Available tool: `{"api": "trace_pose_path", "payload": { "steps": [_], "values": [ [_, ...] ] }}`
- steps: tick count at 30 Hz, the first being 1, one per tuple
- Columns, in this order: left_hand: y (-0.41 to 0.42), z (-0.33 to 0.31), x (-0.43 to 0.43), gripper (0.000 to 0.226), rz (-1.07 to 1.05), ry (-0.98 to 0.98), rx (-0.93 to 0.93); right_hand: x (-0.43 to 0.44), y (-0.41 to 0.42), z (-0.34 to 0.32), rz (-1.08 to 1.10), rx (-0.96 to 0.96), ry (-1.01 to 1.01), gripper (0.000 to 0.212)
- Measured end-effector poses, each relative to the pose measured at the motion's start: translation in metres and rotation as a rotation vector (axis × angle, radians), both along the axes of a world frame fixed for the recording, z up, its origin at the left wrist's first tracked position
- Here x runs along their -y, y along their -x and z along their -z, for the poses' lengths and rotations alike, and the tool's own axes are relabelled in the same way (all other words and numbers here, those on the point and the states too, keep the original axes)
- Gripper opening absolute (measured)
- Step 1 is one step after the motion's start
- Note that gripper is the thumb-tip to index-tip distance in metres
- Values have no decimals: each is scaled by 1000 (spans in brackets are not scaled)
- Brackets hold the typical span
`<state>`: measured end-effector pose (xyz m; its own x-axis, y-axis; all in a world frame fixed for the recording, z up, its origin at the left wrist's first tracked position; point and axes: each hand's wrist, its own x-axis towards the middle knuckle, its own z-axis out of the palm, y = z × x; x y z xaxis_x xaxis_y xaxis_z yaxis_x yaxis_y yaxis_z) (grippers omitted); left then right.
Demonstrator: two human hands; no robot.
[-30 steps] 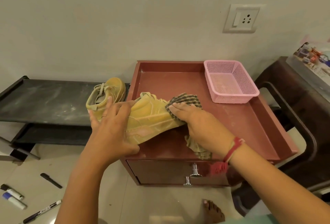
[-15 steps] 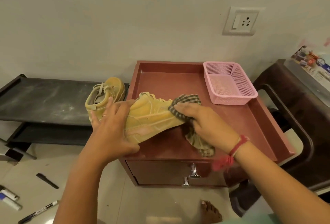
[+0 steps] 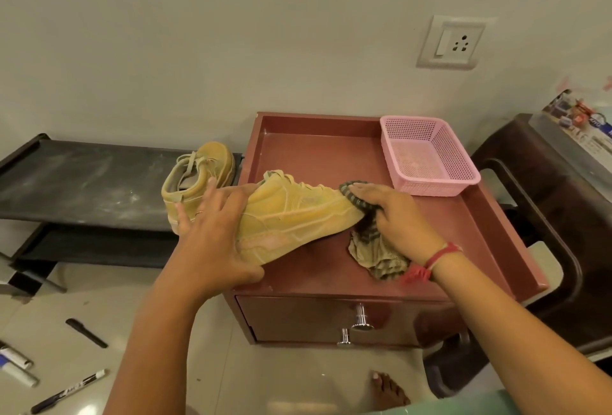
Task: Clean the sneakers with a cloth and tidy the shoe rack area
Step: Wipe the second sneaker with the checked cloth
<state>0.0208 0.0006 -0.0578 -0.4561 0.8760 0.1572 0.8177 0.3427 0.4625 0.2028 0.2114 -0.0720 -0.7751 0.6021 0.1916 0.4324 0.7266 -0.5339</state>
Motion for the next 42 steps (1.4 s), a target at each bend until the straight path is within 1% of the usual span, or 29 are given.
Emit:
{"api": "trace_pose_path", "payload": {
  "steps": [4, 7, 9, 12, 13, 15, 17, 19, 22, 24, 26, 28, 29, 31, 33, 34, 36, 38, 39, 40, 42],
  "values": [
    [-1, 0, 0, 108, 16, -8, -9, 10, 0, 5, -91, -51, 18, 63],
    [-2, -1, 1, 108, 27, -5, -29, -8, 3, 7, 83, -33, 104, 63],
    [-3, -1, 1, 109, 25, -3, -43, -10, 5, 5, 134, -21, 129, 60],
    [-2, -2, 1, 110, 25, -2, -34, 6, 7, 5, 39, -75, 88, 61],
    [-3, -3, 0, 109, 30, 9, -41, 5, 7, 6, 18, -63, 86, 61],
    [-5, -4, 0, 105, 49, 19, -116, -13, 5, 12, 46, 37, 123, 61],
    [-7, -3, 0, 102, 57, 9, -242, -28, 3, 13, 108, 164, 150, 57],
    [-7, -1, -1, 102, 51, 22, -334, -33, 0, 7, 182, 141, 127, 58],
    [-7, 1, -4, 102, 31, 30, -410, -25, -3, -5, 226, 2, 96, 60],
    [-6, 2, -5, 109, 37, 69, -369, -11, 0, -7, 167, -4, 162, 61],
    [-6, 4, -3, 112, 52, 84, -269, 14, 5, 4, 42, 66, 156, 61],
    [-7, 4, -1, 101, 67, 48, -166, 28, 6, 15, -8, 117, 70, 62],
    [-8, 5, 0, 92, 73, 27, -138, 27, 5, 16, 7, 143, 39, 61],
    [-7, 5, 1, 75, 76, -18, -108, 13, 0, 17, 72, 196, 22, 51],
    [-7, 6, 2, 66, 79, -52, -74, -1, -1, 15, 142, 245, 21, 44],
    [-7, 6, 3, 64, 84, -62, -63, -5, 0, 13, 174, 220, 35, 46],
    [-5, 6, 5, 59, 88, -83, -45, 1, 5, 6, 211, 87, 66, 54],
    [-3, 5, 7, 51, 91, -100, -22, 17, 8, -4, 130, -50, 68, 59],
    [-2, 5, 8, 48, 94, -102, -9, 25, 8, -7, 53, -56, 82, 60],
    [-2, 4, 8, 45, 95, -105, 2, 30, 8, -7, -18, -5, 76, 60],
    [-2, 3, 7, 44, 93, -108, 8, 28, 7, -3, -71, 181, -35, 57]
  ]
}}
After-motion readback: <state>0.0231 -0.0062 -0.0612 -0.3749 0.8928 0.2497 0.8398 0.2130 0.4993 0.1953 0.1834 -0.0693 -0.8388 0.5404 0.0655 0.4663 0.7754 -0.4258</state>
